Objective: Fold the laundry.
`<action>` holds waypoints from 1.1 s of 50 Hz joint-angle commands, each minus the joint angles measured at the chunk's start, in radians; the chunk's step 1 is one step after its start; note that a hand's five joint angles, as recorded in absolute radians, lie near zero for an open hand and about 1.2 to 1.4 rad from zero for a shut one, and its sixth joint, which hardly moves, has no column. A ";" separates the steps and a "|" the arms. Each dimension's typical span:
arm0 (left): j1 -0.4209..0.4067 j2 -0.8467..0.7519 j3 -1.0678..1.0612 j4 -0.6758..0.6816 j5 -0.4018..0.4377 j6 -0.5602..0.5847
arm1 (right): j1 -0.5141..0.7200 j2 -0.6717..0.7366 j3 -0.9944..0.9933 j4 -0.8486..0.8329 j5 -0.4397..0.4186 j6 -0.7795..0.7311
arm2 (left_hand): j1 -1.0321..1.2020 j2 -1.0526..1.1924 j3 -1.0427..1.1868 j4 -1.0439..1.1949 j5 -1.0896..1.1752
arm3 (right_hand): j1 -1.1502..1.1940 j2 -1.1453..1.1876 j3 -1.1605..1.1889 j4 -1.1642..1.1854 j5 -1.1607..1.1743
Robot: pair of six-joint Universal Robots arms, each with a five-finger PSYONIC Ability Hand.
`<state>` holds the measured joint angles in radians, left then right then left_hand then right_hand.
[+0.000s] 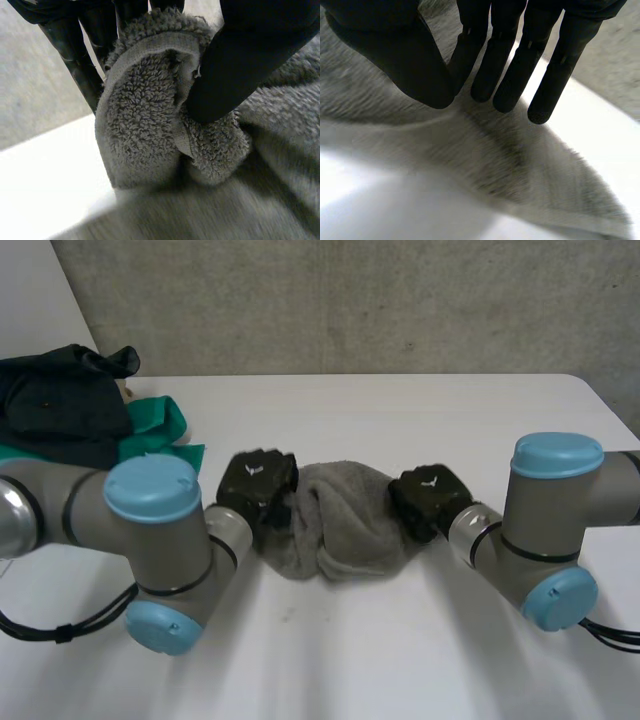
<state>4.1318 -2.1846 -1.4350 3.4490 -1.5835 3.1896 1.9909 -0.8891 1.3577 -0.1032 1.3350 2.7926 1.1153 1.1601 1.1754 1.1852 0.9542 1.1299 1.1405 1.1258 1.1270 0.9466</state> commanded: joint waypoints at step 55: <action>-0.011 0.488 -0.031 -0.238 0.131 -0.073 | 0.077 -0.120 -0.175 0.137 0.101 0.210 | 0.281 0.236 0.221 0.211 0.268 | 0.266 0.256 0.270 0.269 0.275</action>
<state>4.1257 -1.7004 -1.4085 3.2325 -1.4515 3.1208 2.0903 -0.9090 1.2035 0.1182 1.2731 3.1969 1.1154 1.1909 1.1883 1.1988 0.9543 1.1230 1.1744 1.1796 1.1878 0.9771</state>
